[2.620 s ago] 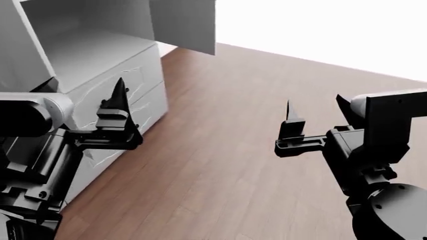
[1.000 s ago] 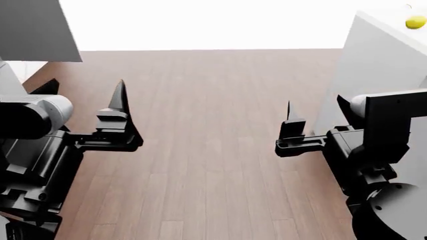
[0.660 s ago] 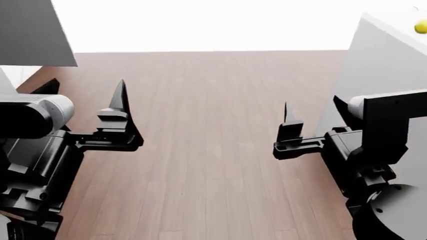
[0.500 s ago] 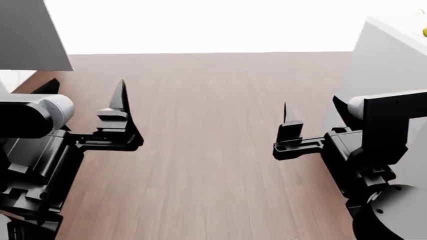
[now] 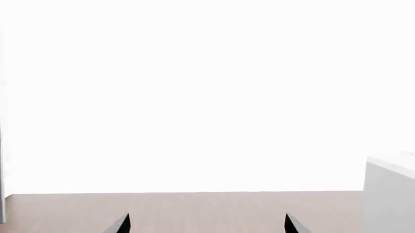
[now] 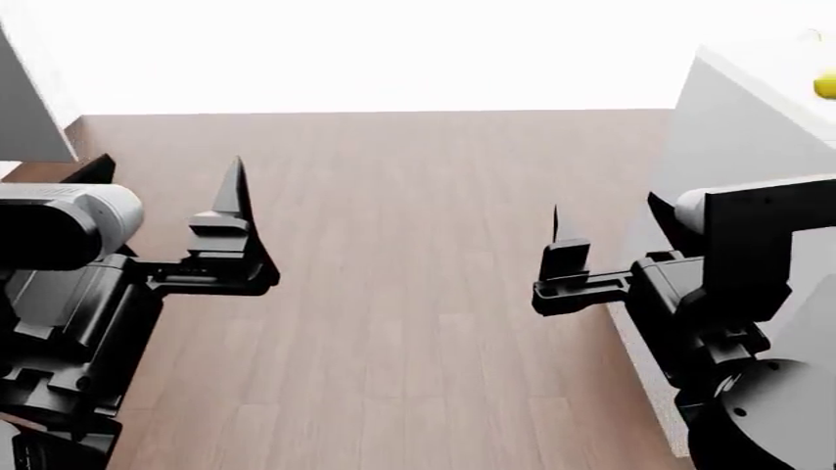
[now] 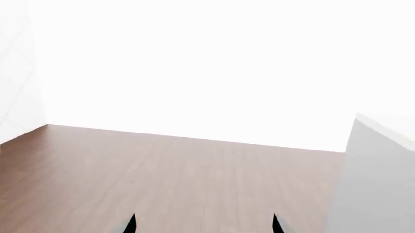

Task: Pick the lemon from the counter and place it in the cabinet.

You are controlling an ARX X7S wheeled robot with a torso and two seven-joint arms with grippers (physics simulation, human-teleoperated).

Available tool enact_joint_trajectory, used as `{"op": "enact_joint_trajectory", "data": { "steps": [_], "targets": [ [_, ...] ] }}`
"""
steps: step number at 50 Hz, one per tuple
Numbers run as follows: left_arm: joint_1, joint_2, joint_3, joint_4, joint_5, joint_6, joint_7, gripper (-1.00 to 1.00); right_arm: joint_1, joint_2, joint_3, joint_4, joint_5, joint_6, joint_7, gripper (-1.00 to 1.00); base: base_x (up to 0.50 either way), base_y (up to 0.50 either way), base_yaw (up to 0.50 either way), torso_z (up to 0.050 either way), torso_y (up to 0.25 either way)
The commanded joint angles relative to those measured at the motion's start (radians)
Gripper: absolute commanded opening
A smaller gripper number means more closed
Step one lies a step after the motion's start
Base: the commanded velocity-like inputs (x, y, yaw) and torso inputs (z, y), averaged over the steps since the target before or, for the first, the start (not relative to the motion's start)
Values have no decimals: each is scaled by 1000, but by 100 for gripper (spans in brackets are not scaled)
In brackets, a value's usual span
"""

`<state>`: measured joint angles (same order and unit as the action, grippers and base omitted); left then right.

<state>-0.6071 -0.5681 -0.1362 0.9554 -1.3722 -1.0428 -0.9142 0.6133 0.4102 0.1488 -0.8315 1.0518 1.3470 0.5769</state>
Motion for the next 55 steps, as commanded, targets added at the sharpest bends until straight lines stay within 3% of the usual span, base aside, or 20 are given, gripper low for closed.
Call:
{"op": "enact_joint_trajectory", "data": {
  "steps": [1,55],
  "targets": [
    [2,-5,5,1,-1,7,-2,100,1,6,-7,7,9,-4,12,100,-506,-226,0,0,0],
    [3,-25,29,-3,3,37,-7,100,-3,37,-33,17,45,-46,48,100,-505,-179,0,0,1]
  ]
}}
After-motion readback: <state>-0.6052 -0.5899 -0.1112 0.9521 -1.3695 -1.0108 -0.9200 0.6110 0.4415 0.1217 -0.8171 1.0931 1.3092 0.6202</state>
